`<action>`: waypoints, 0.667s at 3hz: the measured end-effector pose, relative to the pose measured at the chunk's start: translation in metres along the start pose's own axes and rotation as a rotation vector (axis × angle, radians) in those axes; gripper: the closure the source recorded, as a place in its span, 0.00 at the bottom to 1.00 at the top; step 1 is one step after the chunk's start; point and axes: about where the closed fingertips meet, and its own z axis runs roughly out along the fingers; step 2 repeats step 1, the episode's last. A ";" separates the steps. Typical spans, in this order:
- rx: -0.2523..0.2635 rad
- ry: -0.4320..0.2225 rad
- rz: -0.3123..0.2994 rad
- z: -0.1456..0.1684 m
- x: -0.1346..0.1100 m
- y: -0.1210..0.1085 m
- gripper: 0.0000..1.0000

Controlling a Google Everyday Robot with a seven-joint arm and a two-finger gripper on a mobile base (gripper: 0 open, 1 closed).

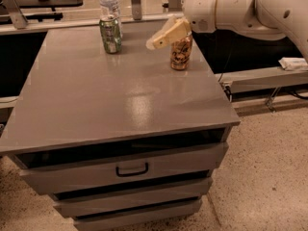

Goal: Move green can near blue plastic bottle

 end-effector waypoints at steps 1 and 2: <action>-0.073 -0.001 -0.004 -0.003 -0.002 0.016 0.00; -0.073 -0.001 -0.004 -0.003 -0.002 0.016 0.00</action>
Offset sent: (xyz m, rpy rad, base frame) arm 0.0000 0.0000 0.0000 0.0000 0.0000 0.0000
